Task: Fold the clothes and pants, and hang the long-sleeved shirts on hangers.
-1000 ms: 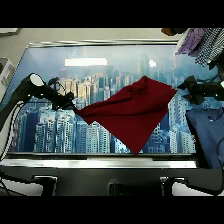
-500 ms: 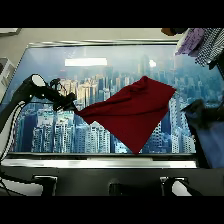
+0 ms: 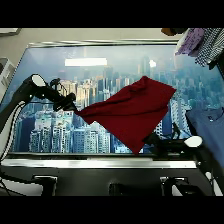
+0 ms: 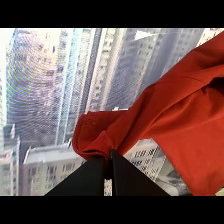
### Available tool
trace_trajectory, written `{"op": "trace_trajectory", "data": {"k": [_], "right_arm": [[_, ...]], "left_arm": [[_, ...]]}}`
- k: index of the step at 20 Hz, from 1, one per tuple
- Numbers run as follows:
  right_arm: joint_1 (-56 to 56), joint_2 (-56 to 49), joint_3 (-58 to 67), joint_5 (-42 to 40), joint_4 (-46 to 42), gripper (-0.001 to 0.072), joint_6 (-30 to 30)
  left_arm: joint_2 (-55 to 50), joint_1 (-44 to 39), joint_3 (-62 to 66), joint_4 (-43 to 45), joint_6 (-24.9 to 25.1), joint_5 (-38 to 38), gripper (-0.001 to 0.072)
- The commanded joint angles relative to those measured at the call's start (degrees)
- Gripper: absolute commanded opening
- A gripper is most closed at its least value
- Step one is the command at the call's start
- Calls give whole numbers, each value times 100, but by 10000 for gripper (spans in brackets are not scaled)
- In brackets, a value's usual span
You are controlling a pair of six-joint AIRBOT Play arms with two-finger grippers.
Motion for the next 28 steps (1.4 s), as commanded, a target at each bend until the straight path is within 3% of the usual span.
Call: {"op": "trace_trajectory", "data": {"k": [1, 4, 6, 8, 11, 14, 18, 21, 24, 28], "right_arm": [[990, -343, -216, -1132, 66, 584, 638], [1235, -944, -205, -1270, 243, 496, 673], [1235, -1036, -153, -1408, 608, 306, 382], [1235, -1021, 146, -1386, 793, 40, 15], [1224, -811, 1187, -1250, 474, 24, -79], [1224, -601, 3104, -616, -719, 24, 208], [1226, -190, 6078, 595, -2603, 24, 485], [1228, 229, 7799, 1058, -3467, 24, 483], [1228, 699, 8660, 1040, -3834, 24, 483], [1228, 968, 8789, 883, -3882, 24, 621]], "left_arm": [[0, -2, -2, 0, -2, -13, 16], [0, -2, -2, 0, -2, -13, 16], [2, -2, -2, 0, 0, -15, 16], [48, 0, 0, -22, 31, -13, 15], [341, 66, 181, -297, 439, 52, 15], [1025, 330, 660, -570, 535, 348, 14], [2555, 914, 1429, -732, 461, 1010, 15], [3952, 1346, 1609, -721, 422, 1676, 15], [5053, 1589, 1606, -551, 422, 1952, 15], [5928, 1600, 1606, 297, 424, 2105, 14]]}}
